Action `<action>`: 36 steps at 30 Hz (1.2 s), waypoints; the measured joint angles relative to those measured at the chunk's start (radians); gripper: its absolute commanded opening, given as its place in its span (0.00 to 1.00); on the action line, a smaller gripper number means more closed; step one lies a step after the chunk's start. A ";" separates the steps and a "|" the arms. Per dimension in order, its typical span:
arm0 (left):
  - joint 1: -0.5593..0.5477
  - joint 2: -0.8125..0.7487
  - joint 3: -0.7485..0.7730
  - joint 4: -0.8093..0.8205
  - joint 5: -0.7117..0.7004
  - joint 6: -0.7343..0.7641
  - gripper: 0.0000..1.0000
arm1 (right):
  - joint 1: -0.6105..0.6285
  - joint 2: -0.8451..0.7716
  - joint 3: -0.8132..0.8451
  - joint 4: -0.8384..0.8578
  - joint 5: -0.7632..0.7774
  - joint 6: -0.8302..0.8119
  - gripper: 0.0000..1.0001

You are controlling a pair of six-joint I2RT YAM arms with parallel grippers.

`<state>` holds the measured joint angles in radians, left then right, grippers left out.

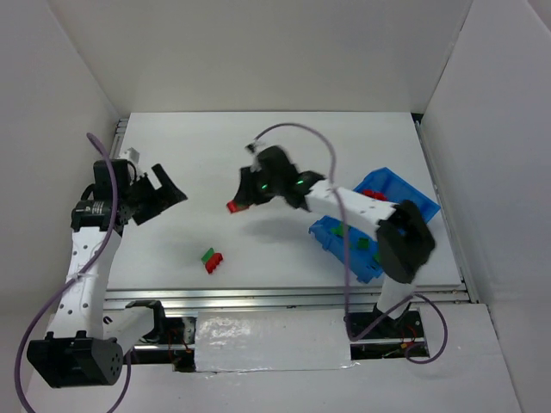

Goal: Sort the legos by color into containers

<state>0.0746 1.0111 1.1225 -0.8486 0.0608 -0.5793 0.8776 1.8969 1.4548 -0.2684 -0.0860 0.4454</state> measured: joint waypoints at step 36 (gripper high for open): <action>-0.689 0.164 -0.008 0.979 0.349 0.394 0.98 | -0.507 -0.606 -0.254 -0.018 -0.784 0.771 0.00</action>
<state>-0.6144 1.1755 1.1149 0.1303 0.4099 -0.1848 0.3706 1.2907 1.2011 -0.2859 -0.8700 1.2167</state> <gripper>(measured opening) 0.969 0.434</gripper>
